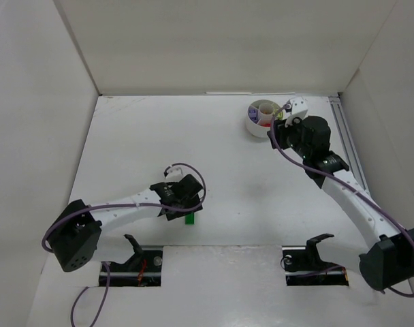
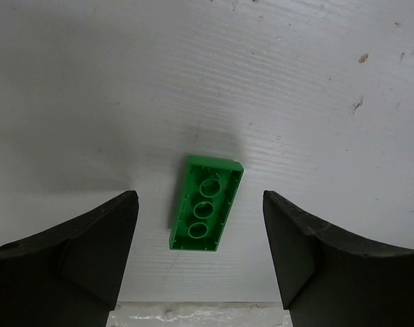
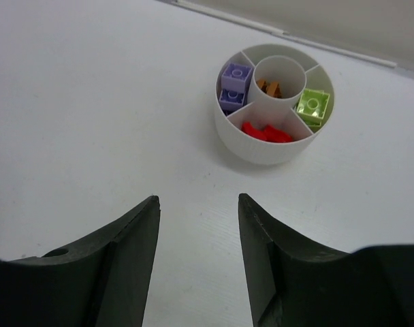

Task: Sort the legos into containers by color

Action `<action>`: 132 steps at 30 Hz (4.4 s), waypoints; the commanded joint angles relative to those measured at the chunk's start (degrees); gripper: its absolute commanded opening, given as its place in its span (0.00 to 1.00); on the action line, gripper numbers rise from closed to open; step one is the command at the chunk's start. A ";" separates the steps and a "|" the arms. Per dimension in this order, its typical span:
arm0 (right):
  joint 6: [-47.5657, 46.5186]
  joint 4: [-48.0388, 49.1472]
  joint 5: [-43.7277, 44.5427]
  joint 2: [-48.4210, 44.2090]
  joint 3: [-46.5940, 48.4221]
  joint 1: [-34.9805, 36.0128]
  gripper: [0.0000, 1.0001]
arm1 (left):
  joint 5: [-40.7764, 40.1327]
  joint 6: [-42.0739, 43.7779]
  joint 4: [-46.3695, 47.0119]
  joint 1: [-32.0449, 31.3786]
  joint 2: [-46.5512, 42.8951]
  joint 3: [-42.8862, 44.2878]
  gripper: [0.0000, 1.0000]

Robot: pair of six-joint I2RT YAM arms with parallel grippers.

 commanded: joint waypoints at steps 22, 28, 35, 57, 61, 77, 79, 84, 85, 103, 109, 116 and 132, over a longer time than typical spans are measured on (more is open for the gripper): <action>-0.26 -4.34 -4.04 -18.30 -10.26 1.51 0.58 | -10.79 -3.27 0.61 -6.69 4.32 11.82 0.26; -4.65 -4.34 -13.44 -20.25 -12.38 6.33 0.60 | -18.62 -0.45 4.20 -6.69 -1.13 21.05 0.26; -5.54 0.65 -15.56 -14.19 -11.24 14.16 0.67 | -22.49 0.08 15.62 -6.69 -6.94 20.72 0.29; 6.06 30.62 -15.04 0.58 -4.56 26.39 0.68 | -20.47 -2.47 30.58 -6.69 -13.18 14.03 0.27; 6.68 30.64 -14.43 1.90 -3.42 26.39 0.52 | -19.24 -1.85 31.81 -6.69 -13.71 13.42 0.27; 7.91 31.87 -14.85 2.07 -3.42 23.76 0.04 | -18.19 1.23 32.54 -6.69 -15.82 12.79 0.85; 7.91 28.89 -14.86 2.61 -2.80 22.18 0.04 | -19.94 1.23 30.16 -6.69 -15.82 13.94 1.00; 6.42 22.47 -14.77 4.89 -0.26 11.92 0.06 | -19.08 4.99 25.58 -3.10 -16.35 16.40 1.00; 5.02 21.42 -14.77 5.67 0.62 10.41 0.06 | -17.33 6.22 25.57 -1.44 -16.35 16.41 1.00; -30.19 -6.21 -33.13 47.12 47.87 -11.40 0.10 | 8.26 21.17 27.85 33.99 -6.42 18.60 1.00; -41.74 -21.74 -28.94 59.20 68.54 -11.93 0.10 | 10.72 22.67 29.17 38.57 -3.08 18.60 1.00; -48.77 -24.47 -27.52 60.96 71.55 -12.55 0.13 | 14.33 23.20 30.50 41.20 1.66 19.66 1.00; -51.33 -27.20 -27.16 67.64 78.41 -12.02 0.16 | 16.52 23.73 29.97 41.21 4.57 21.24 1.00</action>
